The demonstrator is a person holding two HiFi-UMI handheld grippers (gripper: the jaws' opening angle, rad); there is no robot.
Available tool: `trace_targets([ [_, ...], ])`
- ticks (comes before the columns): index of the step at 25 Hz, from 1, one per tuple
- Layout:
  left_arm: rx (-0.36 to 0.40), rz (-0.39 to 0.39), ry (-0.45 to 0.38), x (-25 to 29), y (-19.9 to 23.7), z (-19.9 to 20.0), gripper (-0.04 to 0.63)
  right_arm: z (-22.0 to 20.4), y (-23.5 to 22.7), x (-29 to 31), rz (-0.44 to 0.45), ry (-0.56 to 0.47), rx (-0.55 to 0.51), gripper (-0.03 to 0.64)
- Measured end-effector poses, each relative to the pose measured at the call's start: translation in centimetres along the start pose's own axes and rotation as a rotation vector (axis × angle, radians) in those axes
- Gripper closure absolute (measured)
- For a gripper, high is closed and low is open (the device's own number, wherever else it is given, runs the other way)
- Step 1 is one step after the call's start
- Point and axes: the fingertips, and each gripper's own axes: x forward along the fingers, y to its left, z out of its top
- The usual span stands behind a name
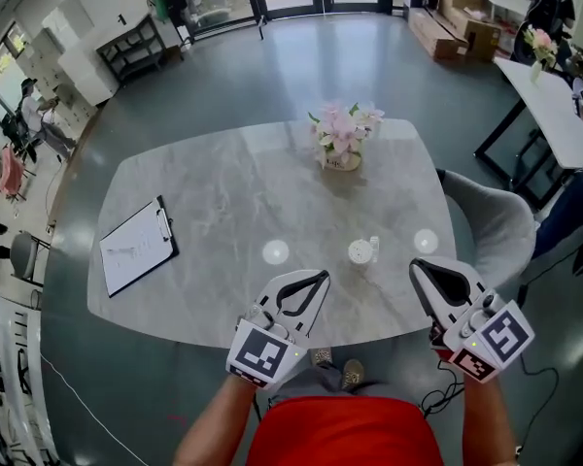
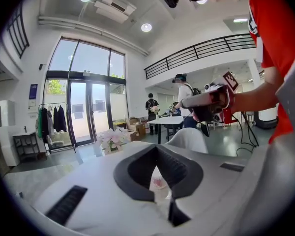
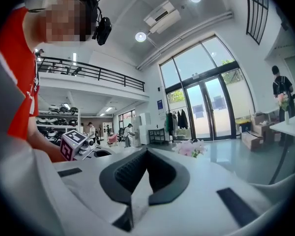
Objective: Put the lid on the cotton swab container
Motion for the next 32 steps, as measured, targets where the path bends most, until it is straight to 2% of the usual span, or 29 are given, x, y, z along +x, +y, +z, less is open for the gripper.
trace_targets([
  [4, -0.003, -0.058, 0.027, 1.9, 0.8, -1.4, 0.575, -1.0, -1.3, 1.1, -0.046, 0.04, 0.008, 0.621],
  [7, 0.028, -0.097, 0.052, 3.3, 1.4, -2.7, 0.575, -2.1, -2.2, 1.7, -0.064, 0.066, 0.024, 0.621],
  [14, 0.062, -0.154, 0.171, 6.3, 1.5, -5.8, 0.569, -5.6, -3.6, 3.5, -0.022, 0.181, 0.043, 0.621],
  [17, 0.074, -0.179, 0.213, 7.3, 1.2, -7.1, 0.531, -7.2, -4.1, 4.1, 0.002, 0.23, 0.054, 0.621],
  [19, 0.081, -0.203, 0.239, 7.9, 1.0, -7.9, 0.481, -8.2, -4.5, 4.5, 0.016, 0.257, 0.066, 0.614],
  [20, 0.083, -0.218, 0.252, 8.2, 0.9, -8.3, 0.458, -8.7, -4.7, 4.7, 0.022, 0.27, 0.071, 0.585],
  [25, 0.086, -0.296, 0.32, 9.6, 0.0, -10.6, 0.339, -10.6, -5.2, 5.7, 0.067, 0.346, 0.049, 0.569],
  [28, 0.096, -0.337, 0.356, 10.4, -0.5, -12.0, 0.311, -11.8, -5.1, 6.2, 0.121, 0.399, 0.044, 0.506],
  [32, 0.087, -0.379, 0.386, 11.6, -1.2, -13.5, 0.281, -13.9, -5.2, 6.7, 0.179, 0.498, 0.04, 0.377],
])
